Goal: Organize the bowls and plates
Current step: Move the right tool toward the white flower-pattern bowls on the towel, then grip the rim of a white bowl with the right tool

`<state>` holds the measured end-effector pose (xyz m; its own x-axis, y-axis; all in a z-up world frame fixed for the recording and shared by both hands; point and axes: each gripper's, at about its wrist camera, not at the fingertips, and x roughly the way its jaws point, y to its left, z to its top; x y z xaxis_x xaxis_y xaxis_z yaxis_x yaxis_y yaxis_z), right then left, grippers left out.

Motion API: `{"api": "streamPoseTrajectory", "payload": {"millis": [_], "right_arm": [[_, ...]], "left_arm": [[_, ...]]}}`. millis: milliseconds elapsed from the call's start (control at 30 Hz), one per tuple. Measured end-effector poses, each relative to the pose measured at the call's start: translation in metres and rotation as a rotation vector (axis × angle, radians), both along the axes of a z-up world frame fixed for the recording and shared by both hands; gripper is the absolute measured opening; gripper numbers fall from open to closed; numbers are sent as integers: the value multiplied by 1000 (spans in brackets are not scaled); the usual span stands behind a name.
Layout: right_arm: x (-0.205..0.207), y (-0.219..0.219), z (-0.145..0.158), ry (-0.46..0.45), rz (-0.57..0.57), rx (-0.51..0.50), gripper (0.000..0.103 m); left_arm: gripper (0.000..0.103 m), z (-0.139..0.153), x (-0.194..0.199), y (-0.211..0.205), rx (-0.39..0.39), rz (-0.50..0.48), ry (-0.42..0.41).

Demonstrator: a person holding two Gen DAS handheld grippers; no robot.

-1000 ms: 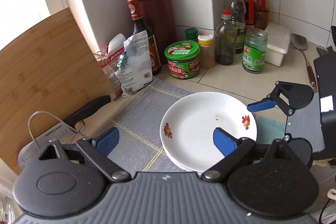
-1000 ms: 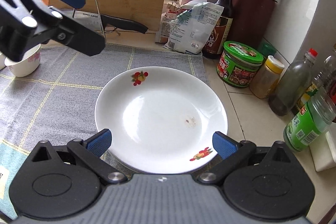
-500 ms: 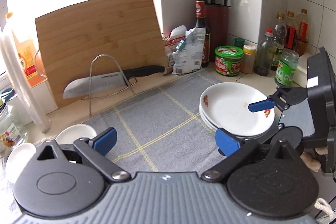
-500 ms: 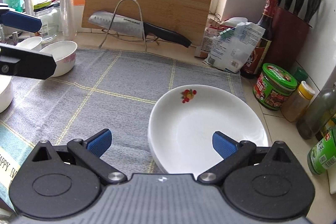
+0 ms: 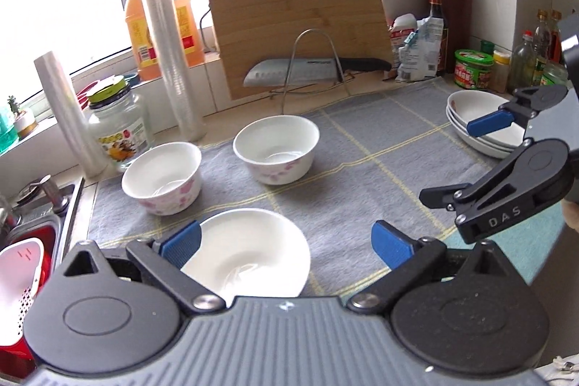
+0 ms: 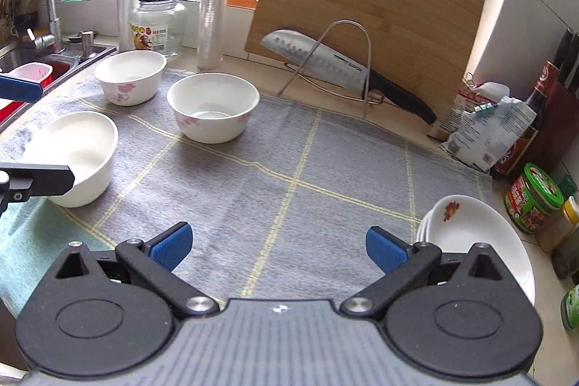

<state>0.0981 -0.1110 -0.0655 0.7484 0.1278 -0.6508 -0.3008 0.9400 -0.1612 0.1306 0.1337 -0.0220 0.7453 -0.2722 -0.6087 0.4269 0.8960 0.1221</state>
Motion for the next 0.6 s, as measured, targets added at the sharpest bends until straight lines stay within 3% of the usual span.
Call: {"api": "streamPoseTrajectory", "payload": {"millis": [167, 267, 400, 600], "right_arm": [[0, 41, 7, 8, 18, 12, 103], [3, 60, 11, 10, 29, 6, 103], [14, 84, 13, 49, 73, 36, 103], [32, 113, 8, 104, 151, 51, 103]], "left_arm": [[100, -19, -7, 38, -9, -6, 0], [100, -33, -2, 52, -5, -28, 46], [100, -49, 5, 60, -3, -46, 84], [100, -64, 13, 59, 1, -68, 71]]}}
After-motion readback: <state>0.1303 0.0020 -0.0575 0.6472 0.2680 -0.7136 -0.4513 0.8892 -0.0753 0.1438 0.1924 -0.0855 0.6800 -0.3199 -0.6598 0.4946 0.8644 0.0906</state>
